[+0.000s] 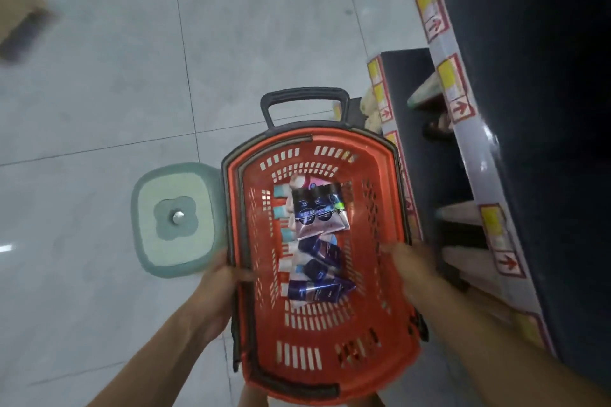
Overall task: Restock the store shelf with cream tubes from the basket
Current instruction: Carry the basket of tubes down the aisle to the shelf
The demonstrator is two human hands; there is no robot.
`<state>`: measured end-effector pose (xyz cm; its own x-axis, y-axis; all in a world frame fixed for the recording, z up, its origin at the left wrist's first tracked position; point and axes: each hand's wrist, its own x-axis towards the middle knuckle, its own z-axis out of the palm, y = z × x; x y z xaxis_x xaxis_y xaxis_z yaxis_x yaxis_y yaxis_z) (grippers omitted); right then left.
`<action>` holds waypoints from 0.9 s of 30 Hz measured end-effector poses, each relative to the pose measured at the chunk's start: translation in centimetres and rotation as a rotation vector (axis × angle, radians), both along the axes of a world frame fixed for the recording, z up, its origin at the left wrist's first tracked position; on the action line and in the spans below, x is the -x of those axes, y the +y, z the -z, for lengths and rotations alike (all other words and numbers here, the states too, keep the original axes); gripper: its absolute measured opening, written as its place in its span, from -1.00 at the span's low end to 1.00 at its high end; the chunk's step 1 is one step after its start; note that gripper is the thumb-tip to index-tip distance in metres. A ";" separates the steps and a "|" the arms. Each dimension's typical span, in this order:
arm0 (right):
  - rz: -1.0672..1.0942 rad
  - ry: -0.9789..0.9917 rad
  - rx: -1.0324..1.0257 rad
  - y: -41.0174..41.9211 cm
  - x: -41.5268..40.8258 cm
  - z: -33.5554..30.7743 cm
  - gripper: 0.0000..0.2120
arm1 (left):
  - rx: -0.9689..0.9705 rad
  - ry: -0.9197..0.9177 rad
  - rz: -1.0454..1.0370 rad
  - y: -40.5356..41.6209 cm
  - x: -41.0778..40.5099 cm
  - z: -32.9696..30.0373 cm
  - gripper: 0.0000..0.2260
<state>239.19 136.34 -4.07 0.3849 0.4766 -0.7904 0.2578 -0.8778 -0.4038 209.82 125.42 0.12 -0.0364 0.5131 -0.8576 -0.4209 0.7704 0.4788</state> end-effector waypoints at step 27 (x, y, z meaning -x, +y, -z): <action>-0.273 -0.140 -0.123 9.5 -0.7 17.6 -0.42 | -0.061 -0.008 0.011 9.9 -3.3 19.2 -0.67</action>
<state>239.92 145.85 -21.71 0.3306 0.6657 -0.6690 0.5374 -0.7155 -0.4464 213.09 135.29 -19.05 -0.0237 0.5651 -0.8247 -0.4162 0.7445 0.5221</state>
